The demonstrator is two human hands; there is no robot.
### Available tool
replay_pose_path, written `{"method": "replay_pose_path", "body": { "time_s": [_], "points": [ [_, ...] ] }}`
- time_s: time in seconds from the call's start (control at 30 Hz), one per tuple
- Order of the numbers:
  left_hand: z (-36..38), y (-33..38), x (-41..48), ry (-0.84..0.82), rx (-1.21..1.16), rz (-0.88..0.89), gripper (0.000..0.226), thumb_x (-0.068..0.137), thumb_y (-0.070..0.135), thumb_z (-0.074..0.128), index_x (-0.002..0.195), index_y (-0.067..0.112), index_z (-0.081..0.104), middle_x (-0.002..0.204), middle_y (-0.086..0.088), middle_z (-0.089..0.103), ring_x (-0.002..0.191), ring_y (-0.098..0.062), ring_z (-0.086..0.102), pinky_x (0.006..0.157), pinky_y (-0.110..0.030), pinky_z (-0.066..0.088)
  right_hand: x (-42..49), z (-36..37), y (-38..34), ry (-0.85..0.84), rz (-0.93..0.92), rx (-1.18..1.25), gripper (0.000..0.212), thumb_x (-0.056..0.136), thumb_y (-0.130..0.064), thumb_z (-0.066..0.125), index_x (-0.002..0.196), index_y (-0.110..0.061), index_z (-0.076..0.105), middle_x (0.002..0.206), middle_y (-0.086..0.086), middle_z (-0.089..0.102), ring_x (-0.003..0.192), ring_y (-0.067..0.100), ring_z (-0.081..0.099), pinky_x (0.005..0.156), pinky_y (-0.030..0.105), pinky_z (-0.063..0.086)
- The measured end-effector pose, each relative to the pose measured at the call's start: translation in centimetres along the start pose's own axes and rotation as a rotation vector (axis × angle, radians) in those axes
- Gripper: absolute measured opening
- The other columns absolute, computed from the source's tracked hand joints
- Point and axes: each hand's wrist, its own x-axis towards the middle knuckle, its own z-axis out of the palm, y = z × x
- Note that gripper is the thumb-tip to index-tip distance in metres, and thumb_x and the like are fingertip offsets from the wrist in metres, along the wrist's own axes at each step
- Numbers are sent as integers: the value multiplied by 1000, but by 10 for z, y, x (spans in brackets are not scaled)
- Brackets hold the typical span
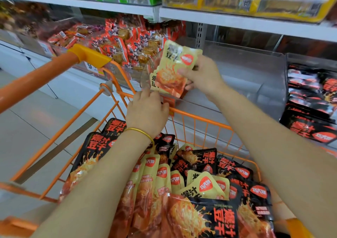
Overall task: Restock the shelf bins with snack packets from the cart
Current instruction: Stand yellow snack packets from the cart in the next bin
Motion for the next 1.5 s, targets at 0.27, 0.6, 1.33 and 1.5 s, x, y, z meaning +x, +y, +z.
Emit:
{"method": "replay_pose_path", "body": {
  "time_s": [0.27,0.6,1.33,1.5],
  "points": [
    [6,0,0,-58,80,2,41,96,38,35,120,8,51,130,-12,48,126,-31,33,102,-44,35,12,41,33,-31,-50,-550,39,79,-30,74,110,-8,65,112,8,67,103,23,60,77,27,44],
    [5,2,-1,-60,69,-12,39,96,38,36,114,9,54,126,-12,50,125,-30,34,99,-42,37,16,35,31,-224,198,-400,20,84,-18,69,83,3,68,86,12,62,83,22,58,73,28,49],
    [0,23,-13,152,-117,200,28,91,18,46,114,12,61,121,-7,55,115,-29,42,92,-37,29,-149,-44,35,-821,125,-643,21,85,-40,65,94,-21,68,78,-16,59,73,-2,55,71,22,46],
    [0,20,-12,175,-166,242,36,85,25,40,111,14,64,117,-7,59,112,-30,47,92,-40,34,-153,-44,35,-758,107,-429,16,78,-21,75,75,-24,61,69,-15,57,63,-7,52,58,11,39]
  ]
}}
